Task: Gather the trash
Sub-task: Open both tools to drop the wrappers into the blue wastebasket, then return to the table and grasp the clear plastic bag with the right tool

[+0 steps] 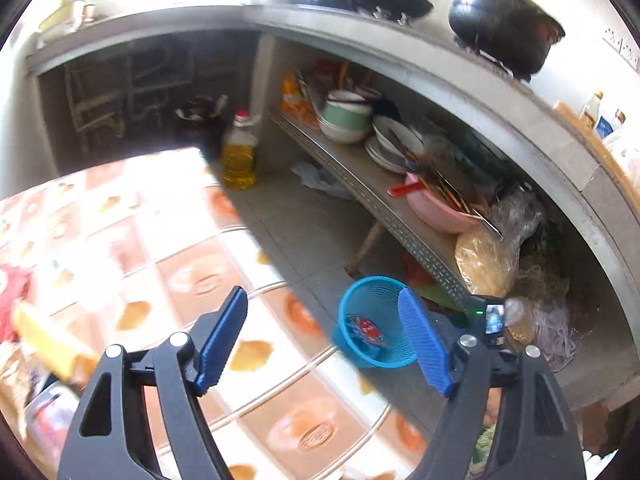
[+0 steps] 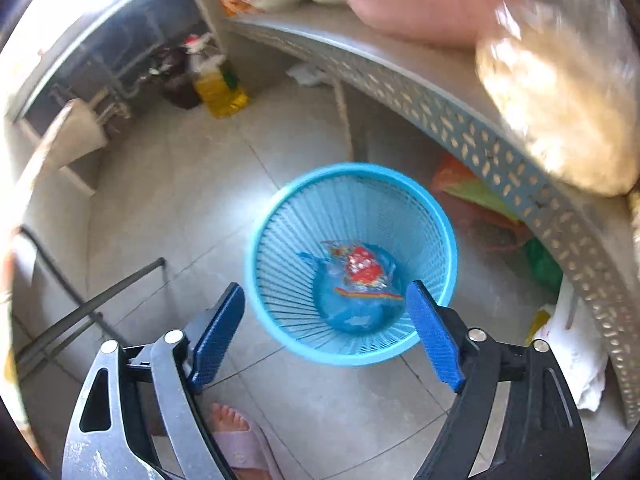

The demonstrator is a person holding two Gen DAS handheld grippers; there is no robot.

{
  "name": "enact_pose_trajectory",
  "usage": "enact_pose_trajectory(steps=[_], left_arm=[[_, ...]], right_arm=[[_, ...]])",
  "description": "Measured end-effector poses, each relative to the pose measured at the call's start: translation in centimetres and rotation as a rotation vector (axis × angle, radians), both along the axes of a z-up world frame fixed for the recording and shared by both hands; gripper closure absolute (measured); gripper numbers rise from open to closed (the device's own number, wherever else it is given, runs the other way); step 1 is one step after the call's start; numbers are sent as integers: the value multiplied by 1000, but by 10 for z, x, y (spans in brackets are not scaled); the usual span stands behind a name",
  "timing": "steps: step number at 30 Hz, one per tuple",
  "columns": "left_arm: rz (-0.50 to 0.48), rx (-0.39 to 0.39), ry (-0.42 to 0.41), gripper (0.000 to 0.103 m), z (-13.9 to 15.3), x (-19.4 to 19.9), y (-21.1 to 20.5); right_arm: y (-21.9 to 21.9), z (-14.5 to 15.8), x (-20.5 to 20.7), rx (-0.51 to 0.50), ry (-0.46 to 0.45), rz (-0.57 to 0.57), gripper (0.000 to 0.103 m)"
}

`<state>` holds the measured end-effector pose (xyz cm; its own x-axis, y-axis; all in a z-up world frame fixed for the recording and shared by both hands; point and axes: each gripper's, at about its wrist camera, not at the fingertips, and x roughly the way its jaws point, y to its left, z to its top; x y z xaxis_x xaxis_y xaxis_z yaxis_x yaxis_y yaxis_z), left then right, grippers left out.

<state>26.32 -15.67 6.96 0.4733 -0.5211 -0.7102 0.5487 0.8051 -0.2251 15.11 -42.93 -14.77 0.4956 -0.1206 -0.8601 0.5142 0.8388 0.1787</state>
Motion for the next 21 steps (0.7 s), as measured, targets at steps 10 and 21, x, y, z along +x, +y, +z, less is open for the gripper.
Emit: enact_pose_trajectory(steps=[10, 21], left_arm=[[164, 3, -73, 18, 19, -44, 99], [220, -24, -72, 6, 24, -74, 178]], right_arm=[[78, 113, -21, -164, -147, 165, 8], [152, 184, -10, -329, -143, 263, 8]])
